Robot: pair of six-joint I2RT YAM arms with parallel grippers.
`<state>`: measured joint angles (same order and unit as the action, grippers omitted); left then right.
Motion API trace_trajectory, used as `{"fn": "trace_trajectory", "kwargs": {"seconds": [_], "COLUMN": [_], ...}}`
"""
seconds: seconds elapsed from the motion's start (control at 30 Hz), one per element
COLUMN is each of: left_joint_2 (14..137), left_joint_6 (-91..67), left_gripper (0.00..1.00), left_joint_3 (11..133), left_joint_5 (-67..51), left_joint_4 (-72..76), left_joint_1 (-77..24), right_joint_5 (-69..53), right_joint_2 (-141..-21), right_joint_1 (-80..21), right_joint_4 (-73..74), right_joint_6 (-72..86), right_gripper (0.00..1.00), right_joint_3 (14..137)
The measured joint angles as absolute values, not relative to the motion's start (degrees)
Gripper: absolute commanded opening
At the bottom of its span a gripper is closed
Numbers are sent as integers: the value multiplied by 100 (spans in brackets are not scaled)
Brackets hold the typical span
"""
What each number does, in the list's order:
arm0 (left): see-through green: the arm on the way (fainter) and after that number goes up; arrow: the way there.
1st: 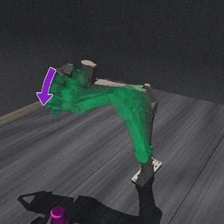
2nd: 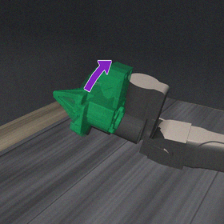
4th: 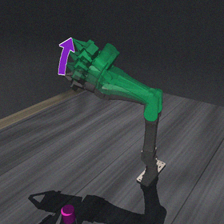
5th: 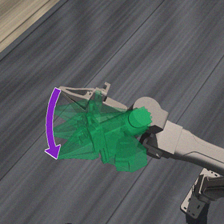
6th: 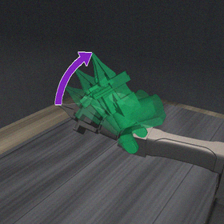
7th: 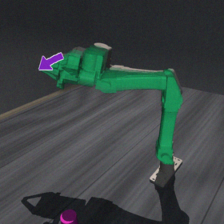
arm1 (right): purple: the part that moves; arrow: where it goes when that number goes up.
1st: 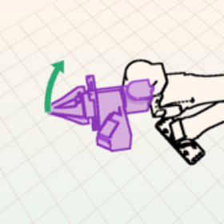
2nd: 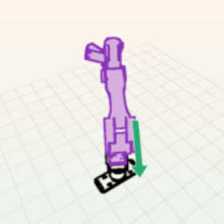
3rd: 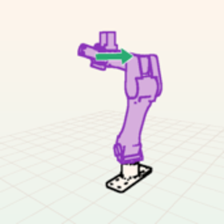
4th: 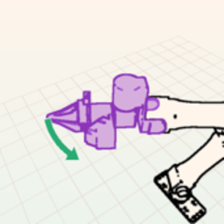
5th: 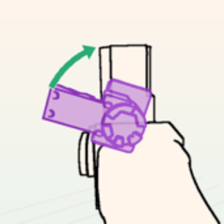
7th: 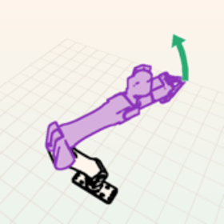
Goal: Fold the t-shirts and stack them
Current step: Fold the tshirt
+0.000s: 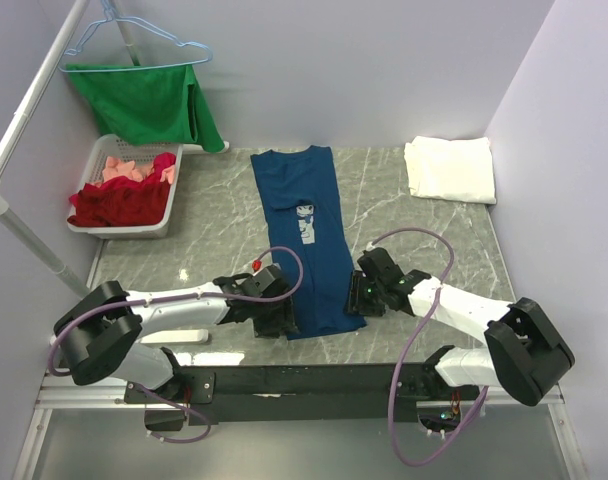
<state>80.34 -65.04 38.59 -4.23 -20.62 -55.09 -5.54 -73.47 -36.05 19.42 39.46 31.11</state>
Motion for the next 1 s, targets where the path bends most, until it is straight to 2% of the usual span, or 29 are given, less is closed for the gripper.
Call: {"fn": "trace_trajectory", "kwargs": {"seconds": [0.27, 0.53, 0.73, 0.83, 0.87, 0.93, 0.97, 1.0], "left_joint_2": [8114, 8300, 8501, 8534, 8536, 8536, 8534, 8525], "left_joint_6": [-6589, -6735, -6827, -6855, -6879, -6941, -6969, -6993], "left_gripper": [60, 46, 37, 24, 17, 10, 4, 1], "left_joint_3": [3859, 3874, 4018, 4051, 4053, 4053, 4053, 4056], "left_joint_5": [-419, -425, -403, -325, -305, -224, -163, -143], "left_joint_4": [-1802, -1662, -1651, -1708, -1743, -1835, -1894, -1929], "left_joint_1": [-5551, -5693, -5782, -5800, -5804, -5811, -5813, -5817], "right_joint_5": [-624, -397, -123, 40, 69, 132, 156, 185], "right_joint_2": [-7273, -7284, -7384, -7428, -7446, -7498, -7540, -7575], "right_joint_1": [-3701, -3833, -4010, -4115, -4145, -4217, -4259, -4303], "right_joint_4": [1822, 1944, 2213, 2346, 2390, 2523, 2587, 2630], "right_joint_6": [4206, 4482, 4882, 5085, 5135, 5231, 5288, 5339], "right_gripper": [50, 40, 40, 29, 18, 8, 0, 0], "right_joint_3": [3063, 3087, 3216, 3286, 3304, 3332, 3347, 3358]}}
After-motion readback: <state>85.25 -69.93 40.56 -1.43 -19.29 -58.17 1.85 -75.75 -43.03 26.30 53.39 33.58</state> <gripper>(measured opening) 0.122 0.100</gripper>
